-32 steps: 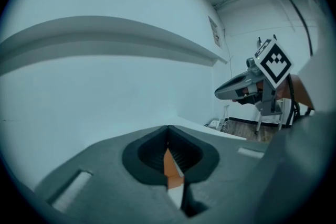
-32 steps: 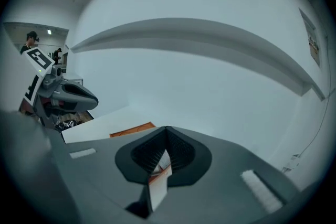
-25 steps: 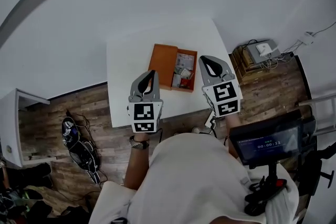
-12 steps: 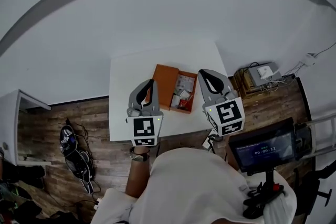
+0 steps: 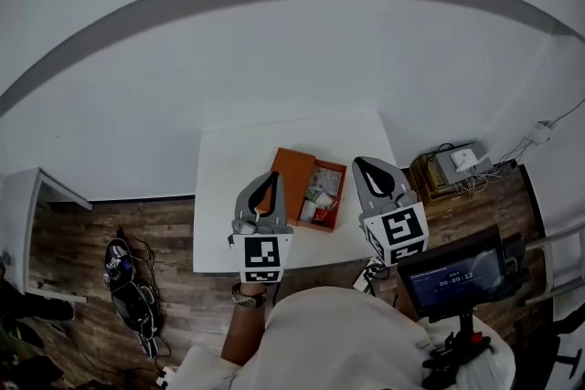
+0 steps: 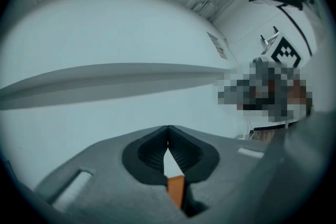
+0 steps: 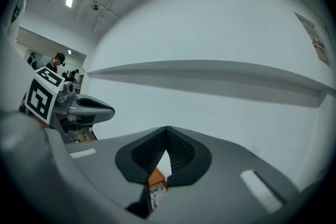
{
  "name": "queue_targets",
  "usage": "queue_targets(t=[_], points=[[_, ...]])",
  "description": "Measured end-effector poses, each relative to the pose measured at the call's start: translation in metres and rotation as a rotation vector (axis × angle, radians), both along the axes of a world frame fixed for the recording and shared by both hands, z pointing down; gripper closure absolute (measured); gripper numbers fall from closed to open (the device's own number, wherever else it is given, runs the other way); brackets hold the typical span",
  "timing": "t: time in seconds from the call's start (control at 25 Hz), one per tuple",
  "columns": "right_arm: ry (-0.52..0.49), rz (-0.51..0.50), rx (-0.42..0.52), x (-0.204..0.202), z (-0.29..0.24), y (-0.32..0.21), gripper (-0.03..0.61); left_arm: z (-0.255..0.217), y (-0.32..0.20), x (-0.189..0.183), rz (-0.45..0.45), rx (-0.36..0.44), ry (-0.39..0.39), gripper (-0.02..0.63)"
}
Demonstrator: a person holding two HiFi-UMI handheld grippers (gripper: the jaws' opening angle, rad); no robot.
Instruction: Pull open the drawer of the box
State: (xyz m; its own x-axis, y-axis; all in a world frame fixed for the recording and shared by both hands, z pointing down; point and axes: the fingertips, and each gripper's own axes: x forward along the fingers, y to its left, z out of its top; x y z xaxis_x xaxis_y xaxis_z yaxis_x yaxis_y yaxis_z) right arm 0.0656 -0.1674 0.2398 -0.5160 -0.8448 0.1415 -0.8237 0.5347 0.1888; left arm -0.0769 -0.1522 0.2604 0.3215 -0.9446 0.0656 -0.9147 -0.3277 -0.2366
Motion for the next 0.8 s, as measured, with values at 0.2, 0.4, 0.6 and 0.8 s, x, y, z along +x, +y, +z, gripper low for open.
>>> queue_targets(t=[0.2,0.4,0.6,0.8], points=[[-0.001,0.007,-0.002,0.002,0.001,0.0,0.577,0.002,0.001,-0.002,-0.005,-0.008,0.002,0.607],[-0.004,0.011,-0.01,0.002,0.006,-0.002,0.577,0.006,0.0,-0.003,-0.003,-0.01,0.002,0.607],[0.011,0.005,-0.022,0.0,0.013,-0.002,0.577,0.012,0.0,-0.002,0.004,-0.027,0.009,0.607],[0.015,0.004,-0.025,-0.003,0.016,-0.006,0.577,0.013,-0.006,-0.007,0.002,-0.029,0.014,0.607]])
